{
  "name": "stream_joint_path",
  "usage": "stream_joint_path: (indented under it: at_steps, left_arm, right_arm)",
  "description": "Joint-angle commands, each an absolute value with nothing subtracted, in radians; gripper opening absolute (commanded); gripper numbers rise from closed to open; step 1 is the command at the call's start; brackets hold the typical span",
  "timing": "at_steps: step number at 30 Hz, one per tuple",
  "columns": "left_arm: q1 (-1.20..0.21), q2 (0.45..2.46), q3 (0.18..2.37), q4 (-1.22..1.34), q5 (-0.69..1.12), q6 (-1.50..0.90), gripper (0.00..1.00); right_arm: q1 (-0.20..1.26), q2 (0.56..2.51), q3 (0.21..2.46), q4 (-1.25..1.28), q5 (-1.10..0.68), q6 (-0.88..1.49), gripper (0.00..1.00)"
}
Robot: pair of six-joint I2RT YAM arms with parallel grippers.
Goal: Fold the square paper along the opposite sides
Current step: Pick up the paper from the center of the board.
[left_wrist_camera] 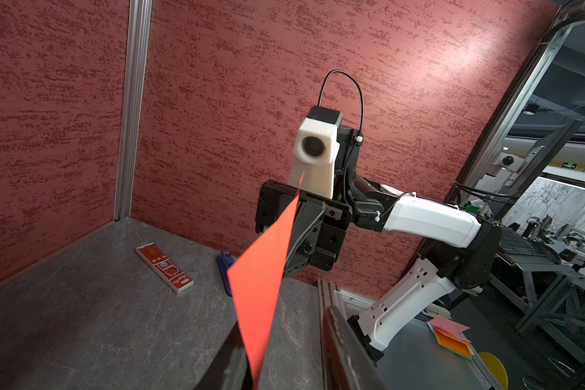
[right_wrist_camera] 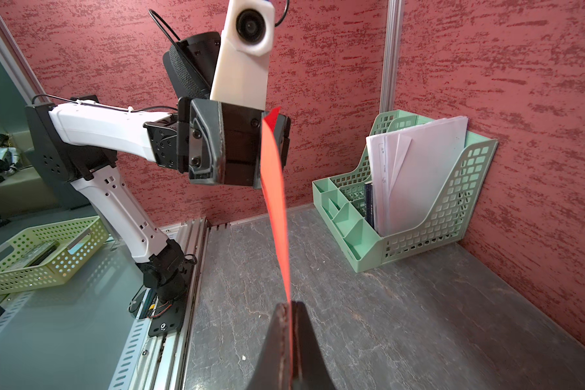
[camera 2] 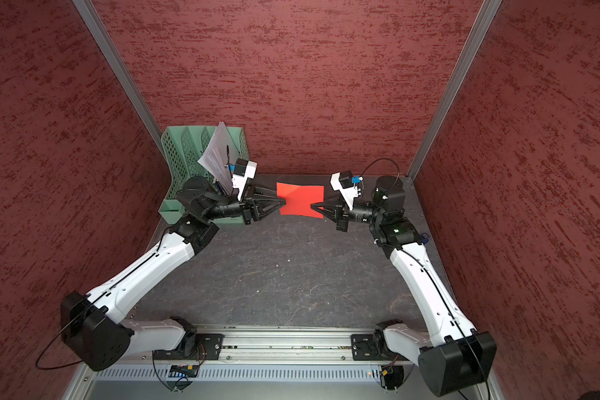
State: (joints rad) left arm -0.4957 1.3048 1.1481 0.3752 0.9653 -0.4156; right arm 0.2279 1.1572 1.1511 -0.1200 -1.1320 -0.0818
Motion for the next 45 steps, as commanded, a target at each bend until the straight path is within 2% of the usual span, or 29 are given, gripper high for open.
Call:
stream_joint_path:
  at_steps: [1,9,23,28,32,45]
  left_arm:
    - [-0.501,1.295,1.143,0.416,0.961,-0.426,0.34]
    - [-0.503,1.298,1.147,0.459,0.950,-0.448,0.26]
    - [-0.512,1.310,1.151,0.434,0.954,-0.436,0.25]
    - [-0.512,1.308,1.153,0.434,0.952,-0.433,0.15]
    - [-0.513,1.308,1.151,0.433,0.949,-0.431,0.11]
    - [-0.512,1.282,1.154,0.337,0.942,-0.376,0.13]
  right_arm:
    - [0.236,1.149,1.181,-0.095,-1.135,-0.070,0.00]
    - [0.236,1.143,1.175,-0.103,-1.134,-0.075,0.00]
    - [0.237,1.144,1.181,-0.101,-1.132,-0.073,0.00]
    - [0.237,1.141,1.178,-0.103,-1.132,-0.072,0.00]
    - [0.236,1.141,1.180,-0.104,-1.130,-0.073,0.00]
    - [0.237,1.141,1.181,-0.106,-1.131,-0.077,0.00]
